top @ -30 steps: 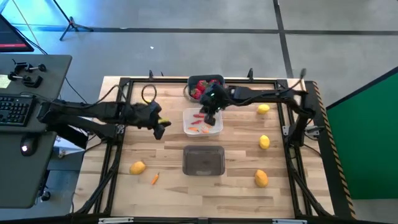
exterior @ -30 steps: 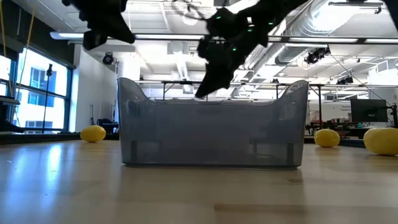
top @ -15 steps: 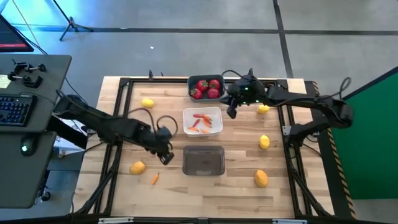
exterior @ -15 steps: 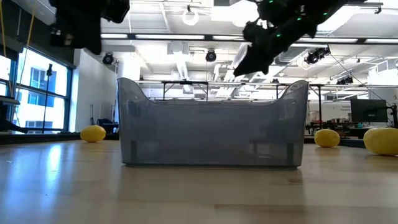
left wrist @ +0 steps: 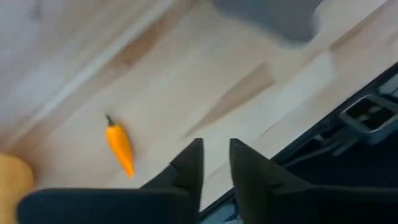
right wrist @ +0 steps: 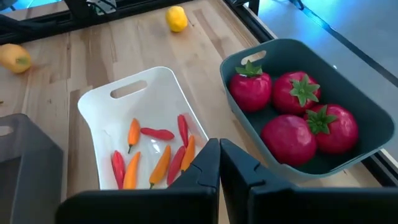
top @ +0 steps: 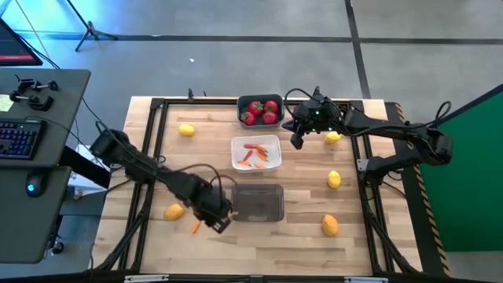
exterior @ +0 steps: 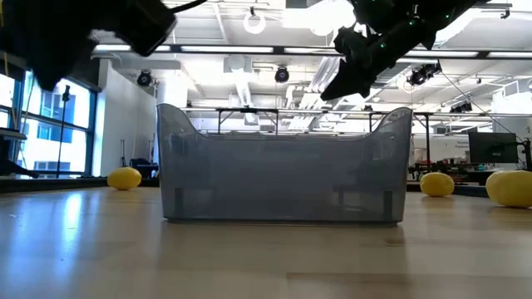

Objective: Sort produce into baskets
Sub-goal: Put the orange chili pepper into the white bin

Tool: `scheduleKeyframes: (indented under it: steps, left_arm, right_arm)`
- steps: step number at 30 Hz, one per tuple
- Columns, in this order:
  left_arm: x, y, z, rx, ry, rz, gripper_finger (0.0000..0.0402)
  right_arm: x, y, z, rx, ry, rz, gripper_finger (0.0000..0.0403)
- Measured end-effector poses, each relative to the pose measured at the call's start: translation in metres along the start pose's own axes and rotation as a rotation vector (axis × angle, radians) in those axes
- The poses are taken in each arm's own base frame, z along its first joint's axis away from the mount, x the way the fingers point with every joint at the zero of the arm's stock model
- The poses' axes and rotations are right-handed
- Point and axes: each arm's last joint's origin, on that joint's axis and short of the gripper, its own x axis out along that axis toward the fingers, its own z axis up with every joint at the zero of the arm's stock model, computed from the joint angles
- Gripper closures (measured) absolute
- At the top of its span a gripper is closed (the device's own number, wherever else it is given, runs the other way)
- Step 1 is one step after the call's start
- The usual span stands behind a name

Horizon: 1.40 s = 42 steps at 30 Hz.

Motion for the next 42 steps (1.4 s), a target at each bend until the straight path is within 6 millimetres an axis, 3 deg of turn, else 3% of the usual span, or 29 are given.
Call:
scheduleKeyframes:
  steps: [6,11,27,42]
  left_arm:
    - [0.029,0.005,-0.019,-0.027,0.094,0.174,0.0264]
    - [0.047,0.009,-0.02,-0.052,0.12,0.274,0.0246]
    - [0.083,0.02,0.013,-0.081,0.19,0.378,0.0288]
    - [0.074,0.023,0.026,-0.024,0.195,0.361,0.0337]
  right_arm:
    - [0.0,0.0,0.0,-0.038,0.003,0.0,0.0403]
    - [0.0,0.0,0.0,-0.067,0.003,0.0,0.0403]
    - [0.0,0.0,0.0,-0.071,0.001,0.0,0.0403]
    - [0.0,0.0,0.0,-0.071,0.0,0.001,0.0403]
